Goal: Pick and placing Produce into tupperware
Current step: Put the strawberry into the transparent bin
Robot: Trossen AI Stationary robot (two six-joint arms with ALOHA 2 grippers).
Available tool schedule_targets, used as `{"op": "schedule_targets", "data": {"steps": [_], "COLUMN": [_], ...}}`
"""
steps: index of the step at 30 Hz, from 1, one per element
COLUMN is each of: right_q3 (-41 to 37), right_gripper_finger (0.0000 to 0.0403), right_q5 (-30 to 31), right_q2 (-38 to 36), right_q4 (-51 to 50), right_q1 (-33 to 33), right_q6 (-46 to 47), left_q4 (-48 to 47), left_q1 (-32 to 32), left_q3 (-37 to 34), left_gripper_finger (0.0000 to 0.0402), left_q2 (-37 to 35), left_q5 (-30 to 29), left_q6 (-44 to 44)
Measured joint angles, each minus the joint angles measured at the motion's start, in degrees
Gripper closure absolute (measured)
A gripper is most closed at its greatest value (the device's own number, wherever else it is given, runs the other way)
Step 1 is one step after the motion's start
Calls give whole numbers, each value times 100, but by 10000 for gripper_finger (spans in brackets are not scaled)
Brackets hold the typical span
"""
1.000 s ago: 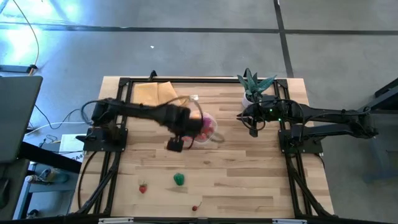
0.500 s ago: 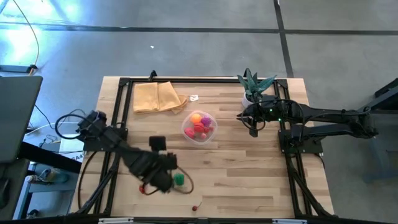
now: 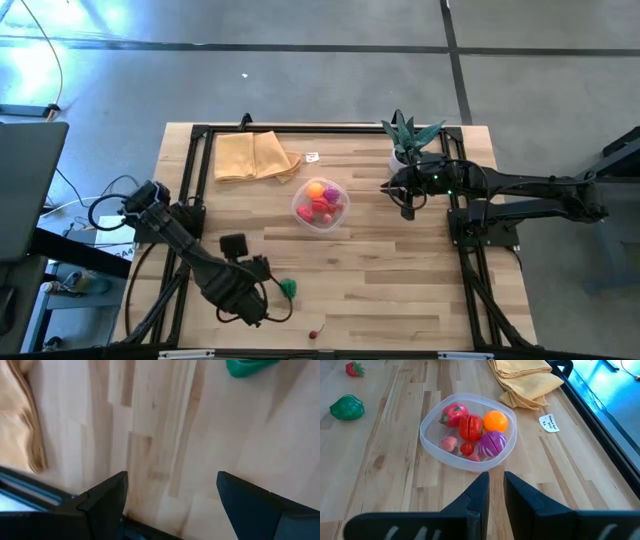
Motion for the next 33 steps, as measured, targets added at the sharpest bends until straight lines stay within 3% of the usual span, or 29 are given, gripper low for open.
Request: {"op": "schedule_targets", "data": {"steps": [6,15,21,27,33], "right_q3": [0,-1,-1,-1,1], "right_gripper_finger": [357,357,357,357,357], "right_q5": [1,-1,-1,0,-1], "right_q2": [0,0,0,0,0], "right_q4": [1,-17,1,-2,-1], "right_q1": [0,-1,1,1,1], "right_q6": [1,0,-1,1,1], "left_q4": [96,383,560,1337,1269], "left_q1": [-452,-585,-552,-554,-619], "left_q3": [0,0,-2,-2,-2], "left_gripper_finger": [108,108,108,108,108], "left_q2": [73,193,387,400,400], "left_q5": [340,-101,574,1246,1873], "left_q6": [-2001,-4624,-6639,-8211,-8767]}}
